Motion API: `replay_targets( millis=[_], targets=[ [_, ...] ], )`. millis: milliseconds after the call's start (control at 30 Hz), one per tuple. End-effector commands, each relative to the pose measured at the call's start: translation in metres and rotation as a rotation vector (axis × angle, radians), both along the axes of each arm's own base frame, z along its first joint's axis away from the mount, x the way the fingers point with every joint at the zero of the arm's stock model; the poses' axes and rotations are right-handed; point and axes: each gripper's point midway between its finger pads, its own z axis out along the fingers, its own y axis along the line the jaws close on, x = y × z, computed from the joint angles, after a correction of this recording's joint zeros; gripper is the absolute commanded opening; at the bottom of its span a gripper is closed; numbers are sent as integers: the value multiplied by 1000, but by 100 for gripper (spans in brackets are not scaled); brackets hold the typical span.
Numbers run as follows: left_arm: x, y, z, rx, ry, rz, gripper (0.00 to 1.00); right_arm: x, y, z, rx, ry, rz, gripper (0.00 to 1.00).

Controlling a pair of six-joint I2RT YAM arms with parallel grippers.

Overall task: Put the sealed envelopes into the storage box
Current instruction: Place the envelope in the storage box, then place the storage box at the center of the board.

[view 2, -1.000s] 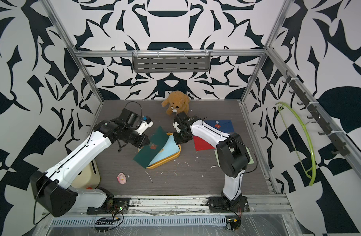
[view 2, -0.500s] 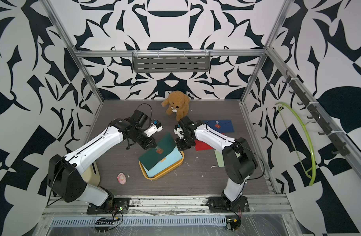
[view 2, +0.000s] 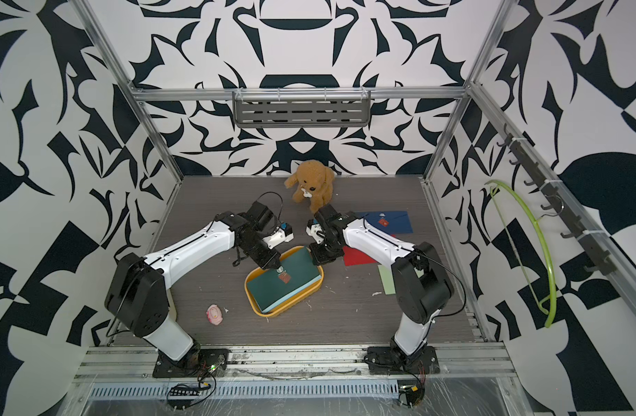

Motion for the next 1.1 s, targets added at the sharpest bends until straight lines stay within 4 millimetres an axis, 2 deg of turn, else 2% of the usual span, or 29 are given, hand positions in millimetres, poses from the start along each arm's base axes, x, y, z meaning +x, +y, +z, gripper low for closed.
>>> replay_targets(
  millis=[0, 133, 233, 367, 467, 633, 867, 967, 1067],
  targets=[
    [6, 1, -6, 30, -13, 13, 5, -1, 10, 15, 65, -18, 7, 4],
    [28, 16, 0, 123, -122, 78, 25, 0, 8, 9, 54, -6, -22, 4],
    [46, 25, 18, 171, -218, 136, 42, 4, 6, 4, 41, -5, -68, 4],
    [69, 37, 46, 203, -320, 267, 47, 15, 7, 0, 45, -22, -153, 4],
    [80, 52, 64, 196, -346, 417, 48, 31, 6, -1, 38, -55, -244, 4],
    [79, 69, 82, 130, -349, 646, 49, 63, 15, 0, 60, -96, -360, 4],
    [65, 83, 82, 85, -332, 743, 50, 104, 38, -2, 92, -113, -439, 6],
    [64, 87, 80, 98, -330, 752, 51, 115, 40, -3, 86, -131, -470, 13],
    [64, 90, 77, 107, -324, 772, 51, 116, 40, 3, 86, -139, -462, 21]
  ],
)
